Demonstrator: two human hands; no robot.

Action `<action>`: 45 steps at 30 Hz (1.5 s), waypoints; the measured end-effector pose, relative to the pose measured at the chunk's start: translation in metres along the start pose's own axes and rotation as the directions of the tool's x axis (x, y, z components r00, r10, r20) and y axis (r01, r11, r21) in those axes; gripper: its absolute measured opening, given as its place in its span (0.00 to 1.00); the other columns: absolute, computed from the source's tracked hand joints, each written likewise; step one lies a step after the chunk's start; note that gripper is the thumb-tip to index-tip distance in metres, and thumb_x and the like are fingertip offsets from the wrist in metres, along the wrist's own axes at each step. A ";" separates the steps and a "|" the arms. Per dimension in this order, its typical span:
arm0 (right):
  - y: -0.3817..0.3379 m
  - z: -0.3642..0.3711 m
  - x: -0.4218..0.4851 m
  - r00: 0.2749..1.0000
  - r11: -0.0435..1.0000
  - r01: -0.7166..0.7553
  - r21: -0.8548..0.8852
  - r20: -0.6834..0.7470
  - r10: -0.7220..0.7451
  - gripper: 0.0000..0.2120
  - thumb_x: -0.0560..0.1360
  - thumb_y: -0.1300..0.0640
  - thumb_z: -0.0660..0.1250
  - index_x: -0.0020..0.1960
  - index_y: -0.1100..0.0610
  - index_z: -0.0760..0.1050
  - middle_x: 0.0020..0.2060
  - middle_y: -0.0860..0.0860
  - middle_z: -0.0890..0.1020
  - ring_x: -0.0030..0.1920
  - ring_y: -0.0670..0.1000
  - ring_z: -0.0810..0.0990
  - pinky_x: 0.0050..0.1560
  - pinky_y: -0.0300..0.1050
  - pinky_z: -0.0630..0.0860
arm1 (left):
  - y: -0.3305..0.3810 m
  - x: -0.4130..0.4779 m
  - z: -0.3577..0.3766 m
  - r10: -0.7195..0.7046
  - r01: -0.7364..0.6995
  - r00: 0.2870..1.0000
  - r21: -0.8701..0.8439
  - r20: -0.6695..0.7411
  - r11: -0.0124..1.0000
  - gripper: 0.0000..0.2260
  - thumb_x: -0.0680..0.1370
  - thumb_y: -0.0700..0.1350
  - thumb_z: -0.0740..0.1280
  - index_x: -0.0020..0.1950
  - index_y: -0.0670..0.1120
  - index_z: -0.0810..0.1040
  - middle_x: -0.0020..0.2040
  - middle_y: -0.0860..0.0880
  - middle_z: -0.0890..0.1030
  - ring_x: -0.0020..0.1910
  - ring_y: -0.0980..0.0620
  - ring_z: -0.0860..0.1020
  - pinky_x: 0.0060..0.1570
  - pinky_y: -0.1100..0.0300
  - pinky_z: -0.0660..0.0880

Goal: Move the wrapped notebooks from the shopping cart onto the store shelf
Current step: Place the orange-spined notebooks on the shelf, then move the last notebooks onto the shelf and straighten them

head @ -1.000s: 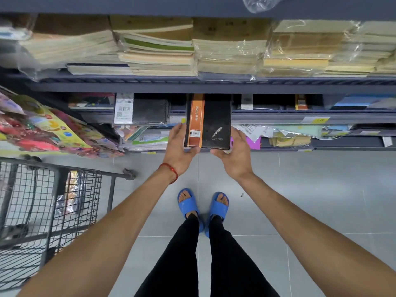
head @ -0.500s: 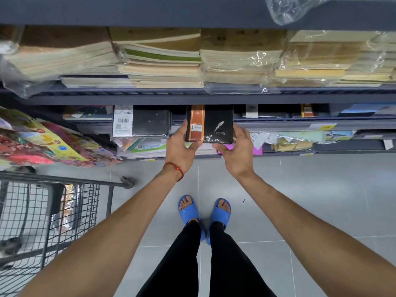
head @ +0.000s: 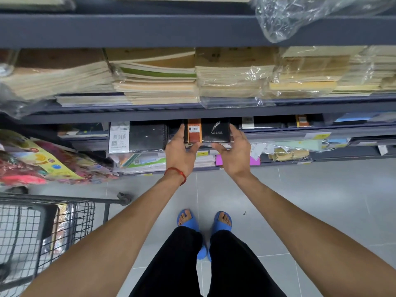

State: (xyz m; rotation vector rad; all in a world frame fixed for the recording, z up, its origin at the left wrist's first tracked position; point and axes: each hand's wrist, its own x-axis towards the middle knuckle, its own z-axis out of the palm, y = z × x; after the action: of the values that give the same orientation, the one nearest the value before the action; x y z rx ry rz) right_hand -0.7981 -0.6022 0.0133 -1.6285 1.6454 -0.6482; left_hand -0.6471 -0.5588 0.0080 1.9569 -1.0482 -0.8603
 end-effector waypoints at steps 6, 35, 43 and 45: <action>-0.010 -0.017 -0.024 0.998 0.997 -0.058 -0.044 -0.007 0.058 0.29 0.77 0.57 0.73 0.75 0.59 0.67 0.66 0.55 0.73 0.63 0.54 0.77 0.60 0.43 0.76 | 0.007 -0.022 -0.013 -0.059 0.060 0.997 -0.019 0.040 0.998 0.35 0.76 0.40 0.72 0.78 0.43 0.59 0.74 0.46 0.68 0.73 0.49 0.68 0.72 0.58 0.67; -0.062 -0.114 -0.260 0.535 0.445 0.845 -0.297 0.486 -0.691 0.16 0.74 0.49 0.67 0.58 0.55 0.80 0.51 0.49 0.80 0.55 0.53 0.76 0.51 0.50 0.76 | 0.024 -0.353 -0.124 0.160 0.016 0.977 0.801 -0.138 0.599 0.19 0.79 0.55 0.60 0.65 0.46 0.73 0.59 0.48 0.77 0.57 0.44 0.76 0.56 0.48 0.73; -0.112 -0.060 -0.343 0.435 0.381 0.899 -0.215 0.527 -0.730 0.17 0.75 0.47 0.63 0.58 0.55 0.79 0.53 0.48 0.80 0.57 0.53 0.76 0.56 0.49 0.74 | -0.017 -0.410 -0.196 0.131 0.107 0.965 0.796 -0.227 0.596 0.19 0.80 0.56 0.59 0.66 0.49 0.73 0.60 0.51 0.76 0.59 0.47 0.75 0.58 0.50 0.72; -0.126 -0.040 -0.365 0.435 0.382 0.899 -0.212 0.514 -0.739 0.16 0.74 0.48 0.65 0.57 0.55 0.80 0.52 0.49 0.80 0.56 0.53 0.76 0.56 0.50 0.75 | -0.033 -0.422 -0.222 0.138 0.101 0.964 0.792 -0.228 0.602 0.17 0.80 0.56 0.59 0.65 0.50 0.73 0.59 0.51 0.76 0.58 0.47 0.75 0.55 0.50 0.73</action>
State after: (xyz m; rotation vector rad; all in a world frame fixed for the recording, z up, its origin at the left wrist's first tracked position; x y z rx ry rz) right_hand -0.7719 -0.2562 0.1876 -2.8047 0.5803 -0.3733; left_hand -0.6396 -0.1129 0.1785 2.6906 -1.4330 -0.0253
